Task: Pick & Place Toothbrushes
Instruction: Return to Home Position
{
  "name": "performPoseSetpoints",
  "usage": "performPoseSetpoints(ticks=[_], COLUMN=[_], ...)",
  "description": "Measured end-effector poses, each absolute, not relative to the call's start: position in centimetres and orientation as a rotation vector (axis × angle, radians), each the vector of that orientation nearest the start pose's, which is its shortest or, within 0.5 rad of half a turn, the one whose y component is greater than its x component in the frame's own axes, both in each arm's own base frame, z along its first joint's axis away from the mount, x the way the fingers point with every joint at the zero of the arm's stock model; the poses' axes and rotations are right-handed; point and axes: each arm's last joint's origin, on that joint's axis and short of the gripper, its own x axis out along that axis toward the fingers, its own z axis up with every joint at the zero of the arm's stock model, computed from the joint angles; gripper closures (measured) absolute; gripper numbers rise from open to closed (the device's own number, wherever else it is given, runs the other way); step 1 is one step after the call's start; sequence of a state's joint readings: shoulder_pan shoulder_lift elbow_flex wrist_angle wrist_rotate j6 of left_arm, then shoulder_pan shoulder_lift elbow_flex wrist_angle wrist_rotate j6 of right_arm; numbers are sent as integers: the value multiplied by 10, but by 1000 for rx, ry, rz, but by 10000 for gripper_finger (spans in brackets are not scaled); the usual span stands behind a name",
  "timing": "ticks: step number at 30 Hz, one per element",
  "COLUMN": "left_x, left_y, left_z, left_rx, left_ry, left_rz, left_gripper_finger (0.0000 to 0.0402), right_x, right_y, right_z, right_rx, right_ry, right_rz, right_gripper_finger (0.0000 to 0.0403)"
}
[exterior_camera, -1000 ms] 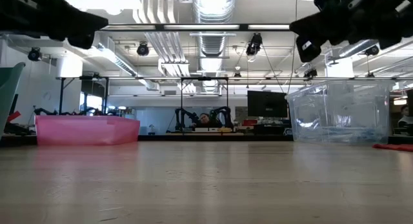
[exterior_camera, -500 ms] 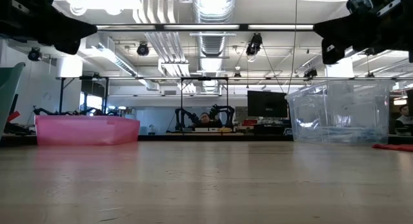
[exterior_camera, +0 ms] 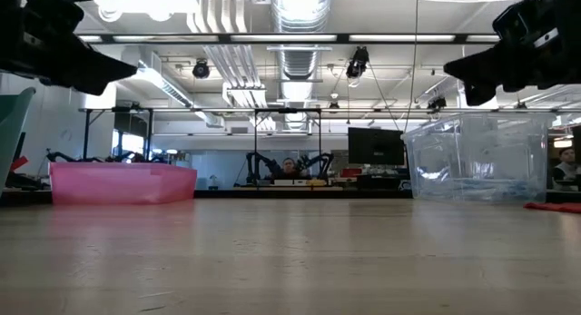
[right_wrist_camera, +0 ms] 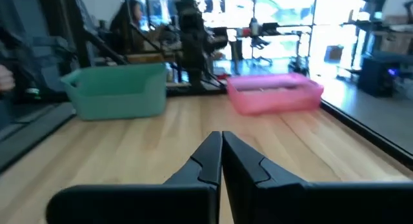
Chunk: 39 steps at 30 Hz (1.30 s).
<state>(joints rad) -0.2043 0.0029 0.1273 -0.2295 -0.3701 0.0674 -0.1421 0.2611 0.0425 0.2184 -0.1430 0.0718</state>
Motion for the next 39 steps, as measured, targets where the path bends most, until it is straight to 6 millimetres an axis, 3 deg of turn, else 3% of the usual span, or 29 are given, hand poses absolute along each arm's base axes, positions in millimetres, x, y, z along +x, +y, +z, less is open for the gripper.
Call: performPoseSetpoints(ticks=[14, 39], left_x=[87, 87], left_y=[-9, -9], left_z=[170, 169], left_rx=[121, 84], left_ry=[207, 225], left_rz=[95, 100], left_gripper_finger=[393, 392], right_x=[112, 112], right_y=[-12, -12], right_z=[167, 167], right_rx=[79, 85], right_ry=[104, 106], right_rz=[-17, -18], right_gripper_finger=[394, 394])
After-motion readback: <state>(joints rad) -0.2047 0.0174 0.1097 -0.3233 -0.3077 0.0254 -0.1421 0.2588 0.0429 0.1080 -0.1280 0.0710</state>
